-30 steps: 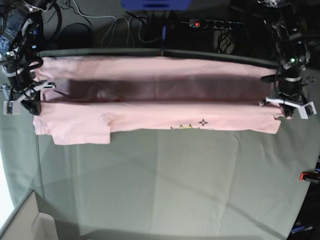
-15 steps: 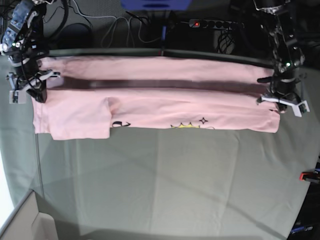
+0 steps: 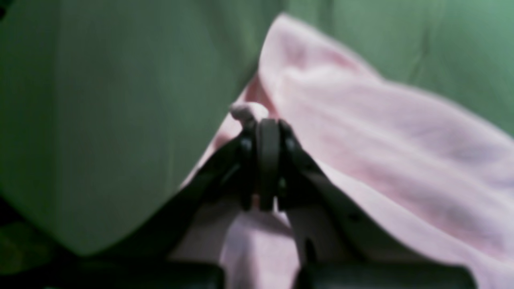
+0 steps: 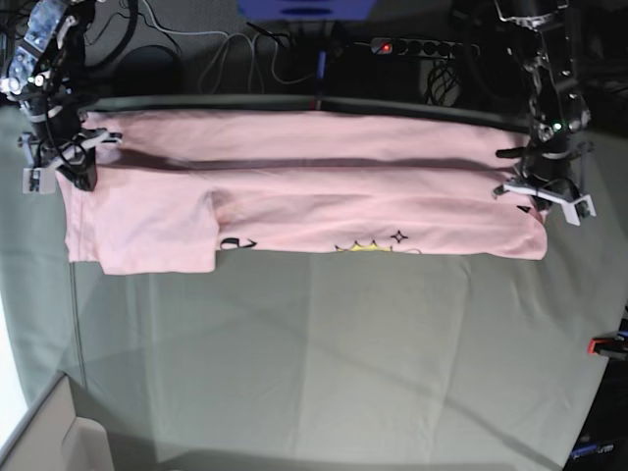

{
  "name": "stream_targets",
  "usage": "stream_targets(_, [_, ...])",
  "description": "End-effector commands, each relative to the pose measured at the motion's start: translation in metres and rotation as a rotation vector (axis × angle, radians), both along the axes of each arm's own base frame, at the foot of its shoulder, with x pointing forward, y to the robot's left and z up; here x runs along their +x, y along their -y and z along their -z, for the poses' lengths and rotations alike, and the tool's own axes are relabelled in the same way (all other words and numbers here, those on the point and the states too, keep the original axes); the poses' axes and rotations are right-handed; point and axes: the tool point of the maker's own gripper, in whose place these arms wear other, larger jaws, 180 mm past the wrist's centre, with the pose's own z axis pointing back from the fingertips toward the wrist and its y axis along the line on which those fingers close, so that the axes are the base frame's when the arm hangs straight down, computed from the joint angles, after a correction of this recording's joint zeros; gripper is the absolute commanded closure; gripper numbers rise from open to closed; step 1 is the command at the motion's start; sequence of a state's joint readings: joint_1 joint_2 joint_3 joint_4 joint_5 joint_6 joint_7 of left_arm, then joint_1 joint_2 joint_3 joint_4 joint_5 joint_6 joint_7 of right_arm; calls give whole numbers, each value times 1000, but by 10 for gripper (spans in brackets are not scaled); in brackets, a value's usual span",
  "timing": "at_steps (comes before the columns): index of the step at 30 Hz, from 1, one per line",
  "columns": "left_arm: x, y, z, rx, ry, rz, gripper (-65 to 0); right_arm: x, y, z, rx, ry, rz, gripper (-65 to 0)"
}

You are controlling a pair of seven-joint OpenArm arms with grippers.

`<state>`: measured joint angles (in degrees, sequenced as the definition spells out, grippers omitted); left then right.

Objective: Layout the t-shirt on the table in an organized manner, then fold the t-shirt properly
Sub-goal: 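Pull the folded strip's ends outward with both grippers to straighten it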

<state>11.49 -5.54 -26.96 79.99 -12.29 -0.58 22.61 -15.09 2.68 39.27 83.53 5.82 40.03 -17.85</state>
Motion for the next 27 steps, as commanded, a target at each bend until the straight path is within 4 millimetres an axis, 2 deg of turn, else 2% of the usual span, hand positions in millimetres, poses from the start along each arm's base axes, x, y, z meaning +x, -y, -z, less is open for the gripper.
stream_targets(1, [12, -5, -12, 21, 47, -4, 0, 5, 5, -9, -7, 39, 7, 0])
stream_targets(5, [9, -8, -7, 20, 31, -6, 0, -5, 6, -4, -3, 20, 12, 0])
stream_targets(14, [7, -10, -7, 21, 28, -13, 0, -18, 6, -7, -3, 78, 25, 0])
stream_targets(22, [8, -10, -7, 21, 31, -14, 0, -21, 7, -6, -6, 71, 25, 0])
stream_targets(27, [8, -10, -7, 20, 29, -15, 0, -34, 14, 16, 30, 17, 67, 0])
